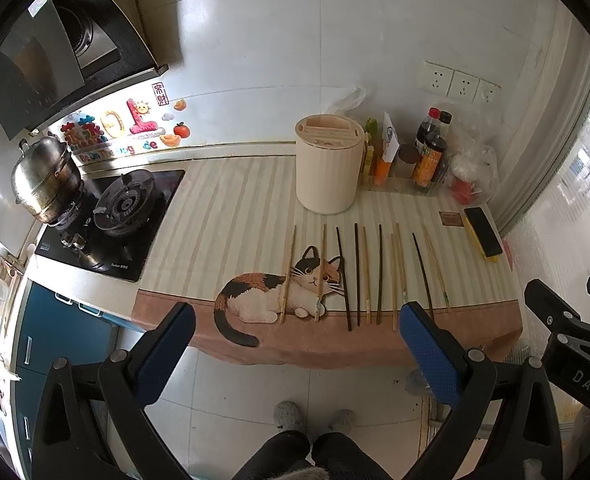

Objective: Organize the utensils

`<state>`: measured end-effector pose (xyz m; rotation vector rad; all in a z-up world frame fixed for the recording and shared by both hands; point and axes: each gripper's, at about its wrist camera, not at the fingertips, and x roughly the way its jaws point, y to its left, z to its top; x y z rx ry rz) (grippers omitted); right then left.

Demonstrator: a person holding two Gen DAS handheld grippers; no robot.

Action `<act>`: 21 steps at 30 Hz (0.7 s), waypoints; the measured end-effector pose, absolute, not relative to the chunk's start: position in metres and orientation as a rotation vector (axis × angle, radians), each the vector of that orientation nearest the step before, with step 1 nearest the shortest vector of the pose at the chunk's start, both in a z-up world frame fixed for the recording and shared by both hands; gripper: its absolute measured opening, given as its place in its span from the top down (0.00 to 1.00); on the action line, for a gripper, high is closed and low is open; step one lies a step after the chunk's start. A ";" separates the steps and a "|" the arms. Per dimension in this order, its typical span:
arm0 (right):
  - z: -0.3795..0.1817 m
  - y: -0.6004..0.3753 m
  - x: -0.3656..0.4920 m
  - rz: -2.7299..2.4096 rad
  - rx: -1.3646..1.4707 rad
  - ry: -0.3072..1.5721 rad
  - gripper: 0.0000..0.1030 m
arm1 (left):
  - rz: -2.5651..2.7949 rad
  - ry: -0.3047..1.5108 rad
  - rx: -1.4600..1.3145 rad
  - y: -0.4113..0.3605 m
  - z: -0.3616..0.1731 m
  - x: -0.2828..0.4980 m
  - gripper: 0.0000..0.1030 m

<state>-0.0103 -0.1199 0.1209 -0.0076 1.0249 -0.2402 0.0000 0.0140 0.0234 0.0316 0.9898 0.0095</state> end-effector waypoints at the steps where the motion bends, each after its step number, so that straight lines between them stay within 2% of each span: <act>1: 0.121 -0.119 -0.010 -0.240 -0.007 1.025 0.00 | 0.010 0.990 0.032 0.014 0.024 0.000 0.00; 7: 0.122 -0.119 -0.011 -0.234 0.002 1.021 0.00 | 0.014 0.981 0.033 0.015 0.024 -0.002 0.00; 13: 0.117 -0.127 -0.004 -0.256 0.029 0.970 0.00 | 0.118 0.833 0.091 0.015 0.018 0.008 0.00; 21: 0.055 -0.147 0.046 -0.209 0.118 0.944 0.00 | 0.202 0.891 0.122 0.035 -0.049 0.077 0.00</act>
